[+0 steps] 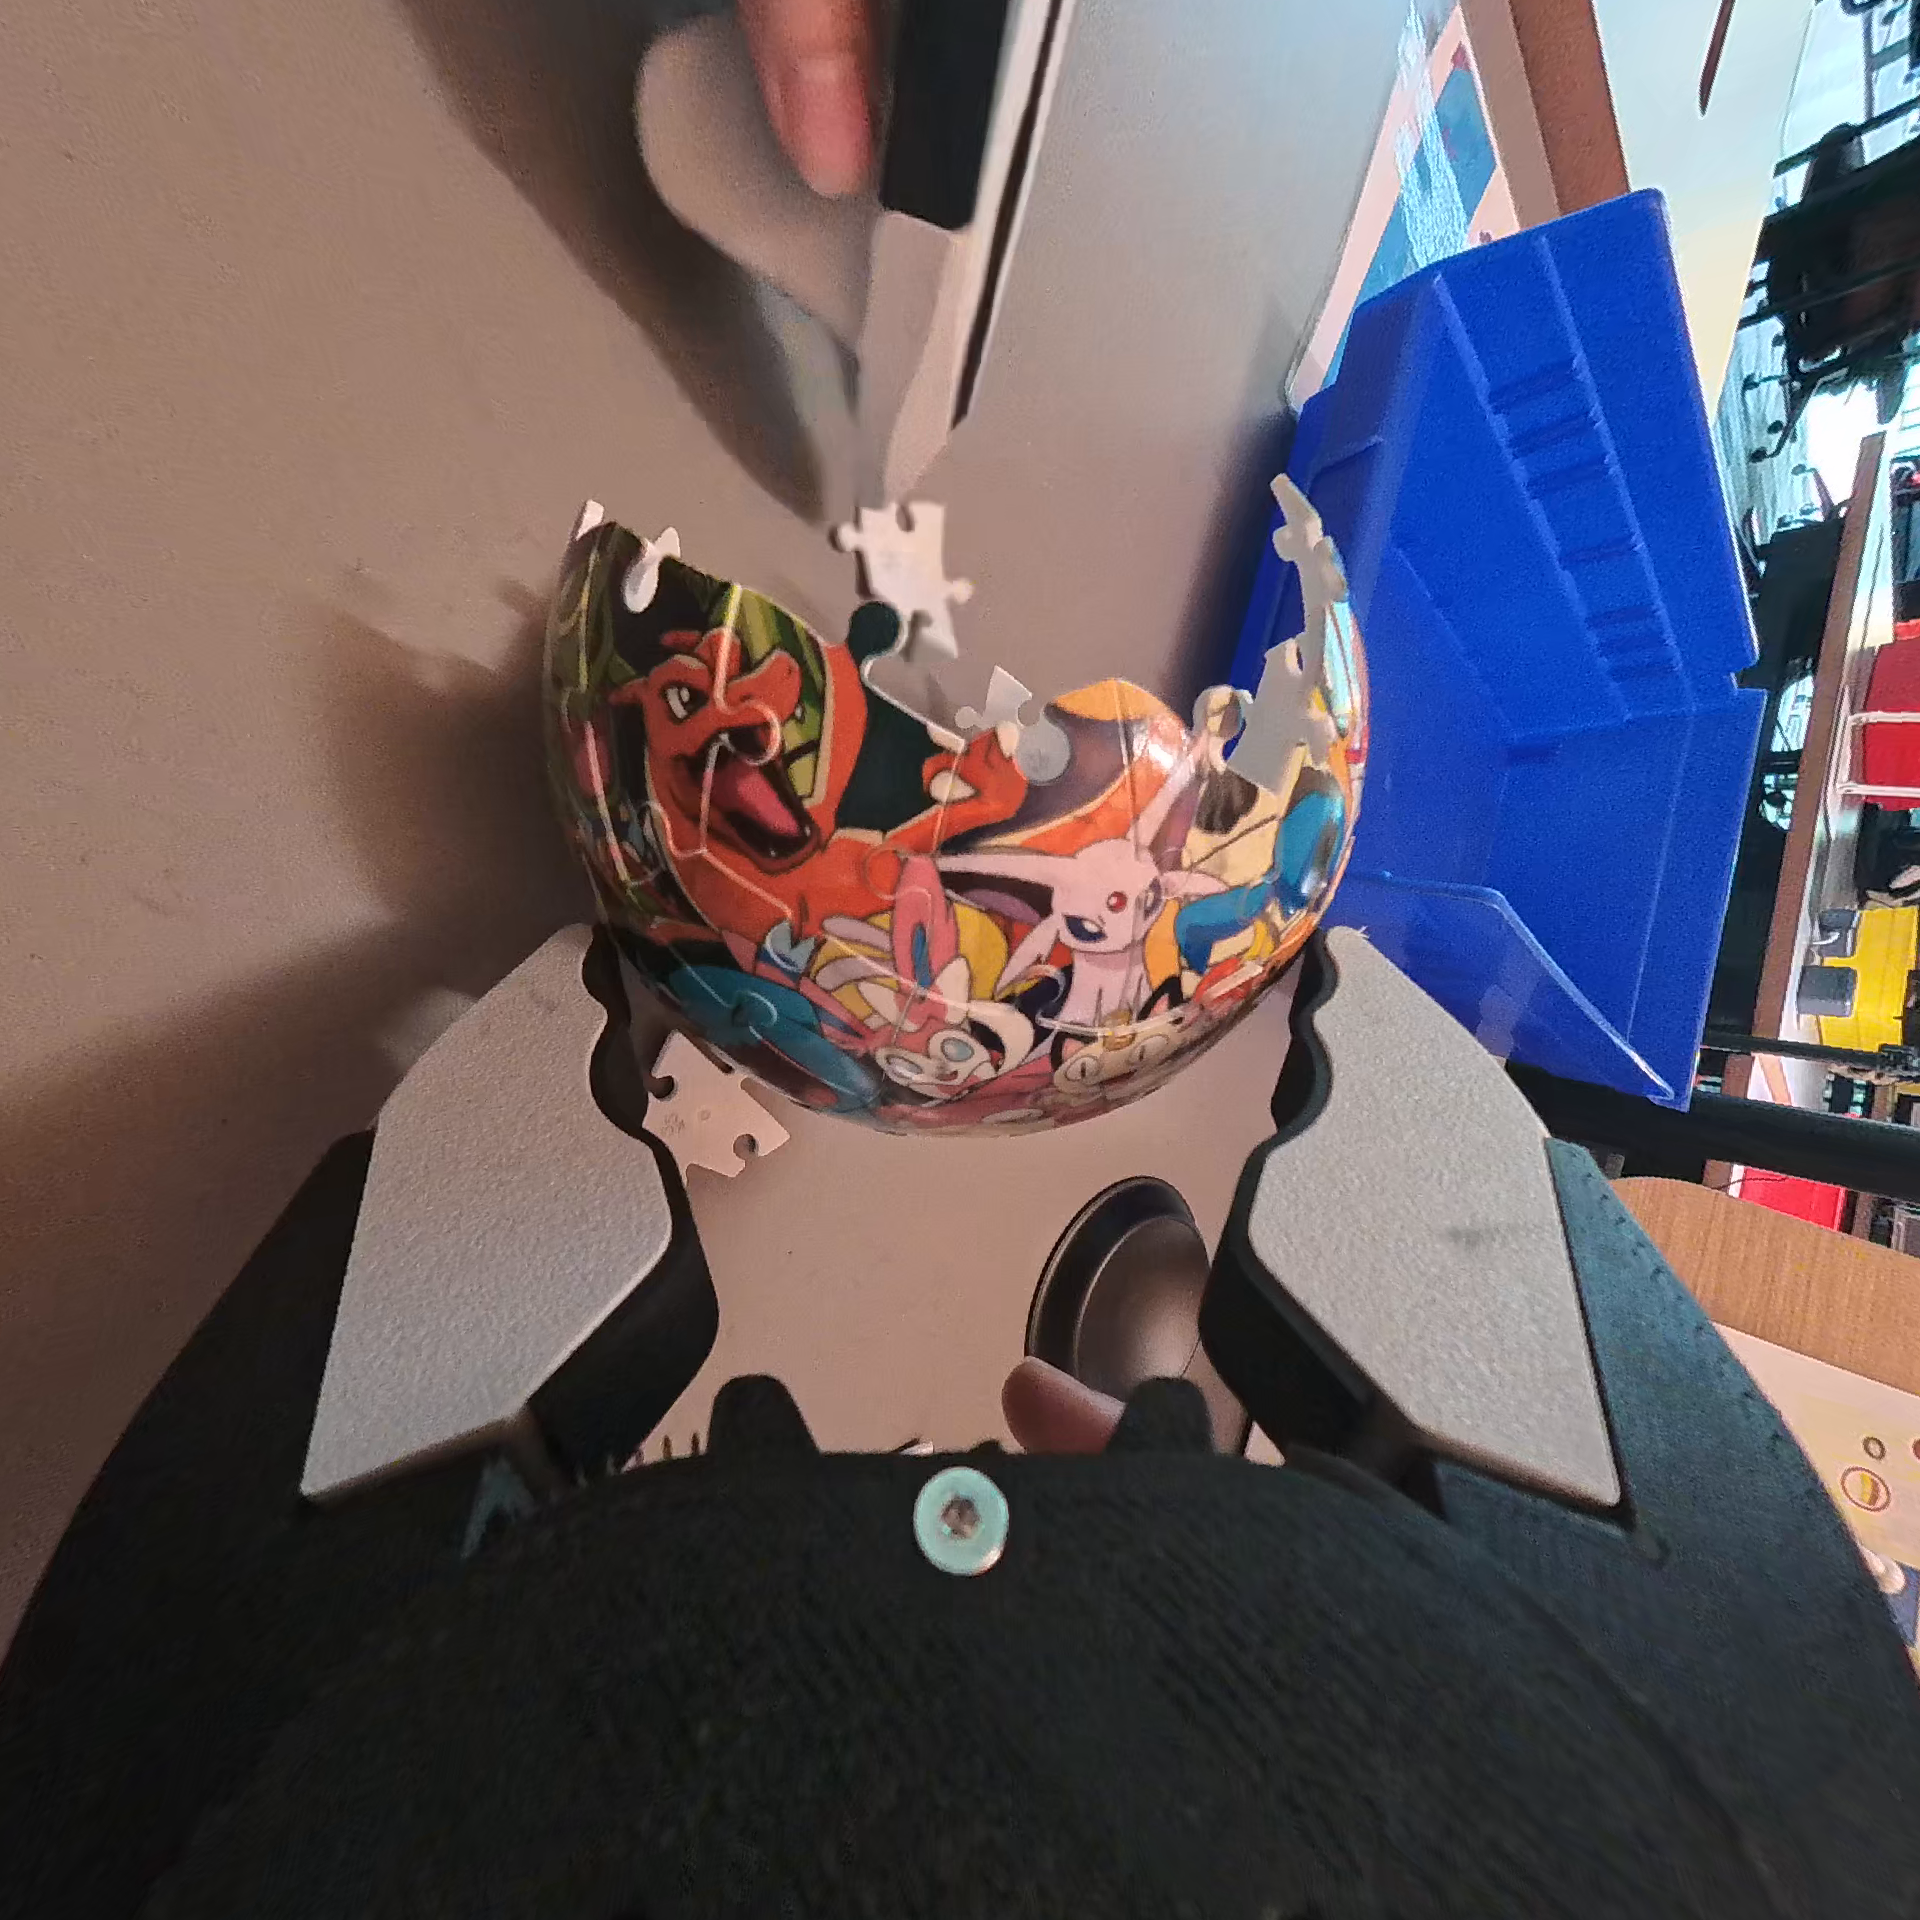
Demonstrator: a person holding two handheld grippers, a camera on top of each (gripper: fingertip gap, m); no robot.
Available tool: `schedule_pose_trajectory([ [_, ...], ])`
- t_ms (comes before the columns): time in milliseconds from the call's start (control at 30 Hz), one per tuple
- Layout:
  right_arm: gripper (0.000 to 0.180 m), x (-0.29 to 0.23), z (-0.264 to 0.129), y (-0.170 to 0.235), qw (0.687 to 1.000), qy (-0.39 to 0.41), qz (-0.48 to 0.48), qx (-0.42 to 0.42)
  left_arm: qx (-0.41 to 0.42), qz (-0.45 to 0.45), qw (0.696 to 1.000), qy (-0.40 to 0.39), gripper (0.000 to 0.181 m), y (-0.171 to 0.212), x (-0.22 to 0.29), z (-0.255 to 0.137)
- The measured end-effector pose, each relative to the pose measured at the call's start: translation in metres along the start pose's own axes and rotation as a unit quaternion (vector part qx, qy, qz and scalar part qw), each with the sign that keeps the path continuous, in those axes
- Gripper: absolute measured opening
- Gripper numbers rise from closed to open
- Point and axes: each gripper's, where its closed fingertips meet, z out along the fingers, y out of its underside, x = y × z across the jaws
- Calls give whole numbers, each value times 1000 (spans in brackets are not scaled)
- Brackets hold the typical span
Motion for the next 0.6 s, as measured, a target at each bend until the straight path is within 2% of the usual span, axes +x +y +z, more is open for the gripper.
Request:
schedule_pose_trajectory([
  [133, 119, 0, 0, -1, 1000, 1, -3, -1, -31, 82, 996, -27, 34, 4, 1, -8],
  [267, 119, 0, 1, -1, 1000, 1, -3, 1, -17, 161, 986, -47, 35, -6, -7, -8],
  [400, 120, 0, 1, -1, 1000, 2, -3, 0, -41, 191, 979, -51, 36, -1, -4, 5],
  [600, 120, 1, 1, 0, 1000, 3, -4, -2, -38, 235, 965, -108, 17, -8, -14, 9],
])
